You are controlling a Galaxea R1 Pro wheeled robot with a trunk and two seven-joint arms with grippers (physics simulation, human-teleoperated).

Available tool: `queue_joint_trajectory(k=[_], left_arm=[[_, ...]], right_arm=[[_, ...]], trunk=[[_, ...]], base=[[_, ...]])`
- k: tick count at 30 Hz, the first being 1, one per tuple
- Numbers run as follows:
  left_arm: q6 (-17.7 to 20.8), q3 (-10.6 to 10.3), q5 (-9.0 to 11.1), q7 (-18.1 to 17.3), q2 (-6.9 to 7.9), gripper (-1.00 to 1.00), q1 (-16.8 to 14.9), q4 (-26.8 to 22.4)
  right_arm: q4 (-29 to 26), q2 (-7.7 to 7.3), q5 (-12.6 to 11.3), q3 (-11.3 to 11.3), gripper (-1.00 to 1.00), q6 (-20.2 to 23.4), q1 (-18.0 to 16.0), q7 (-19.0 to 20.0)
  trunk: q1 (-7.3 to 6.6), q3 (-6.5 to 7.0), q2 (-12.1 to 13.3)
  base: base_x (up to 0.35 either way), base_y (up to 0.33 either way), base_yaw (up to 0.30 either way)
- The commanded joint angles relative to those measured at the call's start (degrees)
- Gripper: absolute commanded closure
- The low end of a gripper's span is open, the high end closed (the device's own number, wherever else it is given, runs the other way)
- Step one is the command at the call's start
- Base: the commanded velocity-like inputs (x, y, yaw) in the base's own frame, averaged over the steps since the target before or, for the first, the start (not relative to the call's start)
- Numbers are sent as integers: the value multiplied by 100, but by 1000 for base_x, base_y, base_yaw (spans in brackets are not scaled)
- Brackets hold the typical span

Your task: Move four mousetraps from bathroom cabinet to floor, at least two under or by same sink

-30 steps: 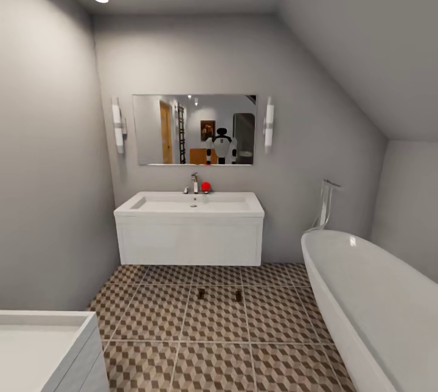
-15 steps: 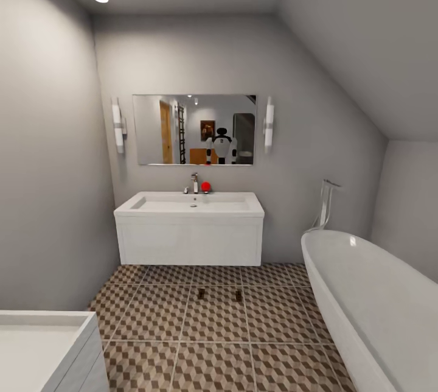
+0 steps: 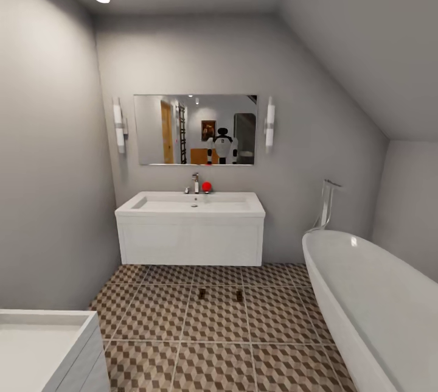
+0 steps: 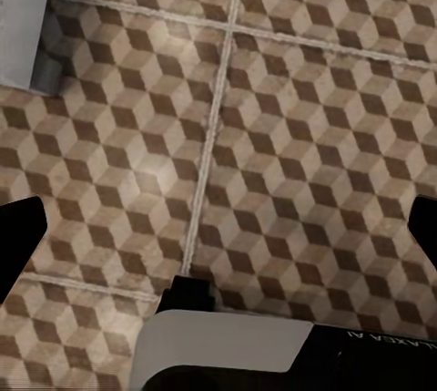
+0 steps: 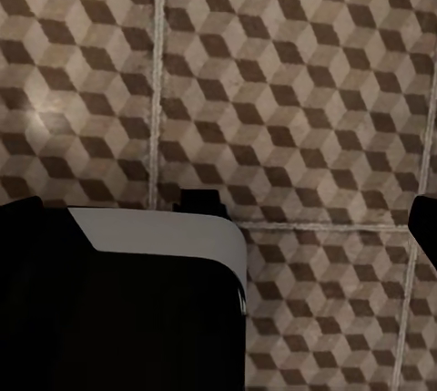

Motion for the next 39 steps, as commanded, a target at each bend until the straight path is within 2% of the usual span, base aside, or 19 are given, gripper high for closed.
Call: queue_joint_trajectory(k=[1, 18, 30, 39], left_arm=[[-17, -48, 45, 14, -1, -100, 9, 4], [-81, -50, 45, 14, -5, -100, 186, 4], [-90, -50, 45, 14, -17, -100, 198, 4], [-90, -49, 45, 14, -38, -100, 199, 4]], right_arm=[[17, 0, 62, -48, -100, -20, -7, -14], [14, -7, 62, -47, -100, -24, -2, 84], [13, -19, 61, -51, -100, -4, -2, 86], [13, -28, 63, -49, -100, -4, -2, 89]], trunk=[[1, -8, -6], [1, -8, -6], [1, -12, -6], [1, -67, -6]], base=[[0, 0, 143], [0, 0, 211], [0, 0, 37], [0, 0, 5]])
